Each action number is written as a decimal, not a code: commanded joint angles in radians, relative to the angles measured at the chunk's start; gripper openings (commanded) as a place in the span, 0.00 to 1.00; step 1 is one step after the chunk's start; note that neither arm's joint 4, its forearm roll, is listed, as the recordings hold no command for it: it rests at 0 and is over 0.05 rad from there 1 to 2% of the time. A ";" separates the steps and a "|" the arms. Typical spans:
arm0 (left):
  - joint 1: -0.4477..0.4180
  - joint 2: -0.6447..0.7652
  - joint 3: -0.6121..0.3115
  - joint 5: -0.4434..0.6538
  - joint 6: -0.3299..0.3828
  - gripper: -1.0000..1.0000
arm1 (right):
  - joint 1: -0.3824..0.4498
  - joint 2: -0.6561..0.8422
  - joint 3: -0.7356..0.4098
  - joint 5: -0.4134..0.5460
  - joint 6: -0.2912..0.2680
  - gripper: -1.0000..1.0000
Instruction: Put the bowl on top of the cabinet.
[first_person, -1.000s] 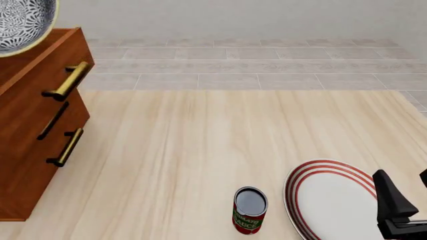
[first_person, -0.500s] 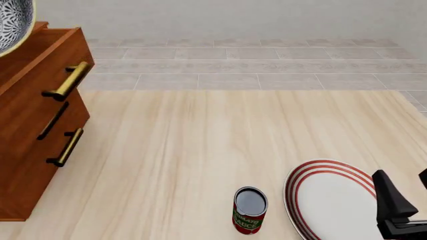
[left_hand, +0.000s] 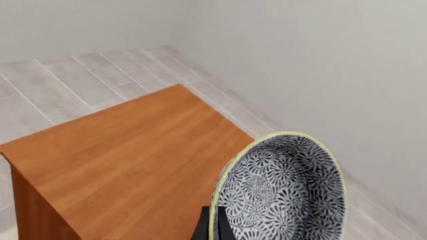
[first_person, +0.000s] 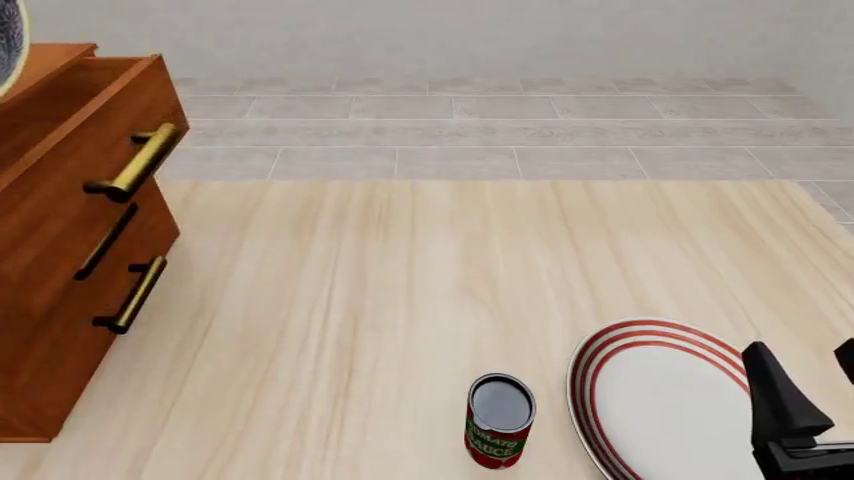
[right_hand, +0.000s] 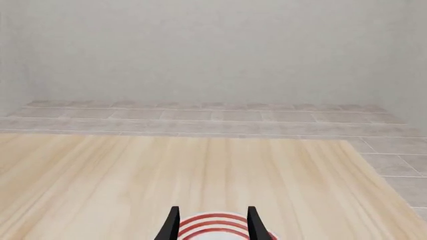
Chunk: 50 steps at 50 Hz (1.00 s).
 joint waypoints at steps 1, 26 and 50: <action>0.047 0.009 0.000 -0.009 -0.018 0.00 | 0.001 0.000 0.002 -0.001 -0.001 1.00; 0.084 0.048 -0.001 -0.023 -0.077 0.00 | 0.003 0.006 0.001 -0.007 -0.002 1.00; 0.111 0.086 0.038 -0.053 -0.085 0.00 | 0.003 0.001 0.000 -0.001 -0.002 1.00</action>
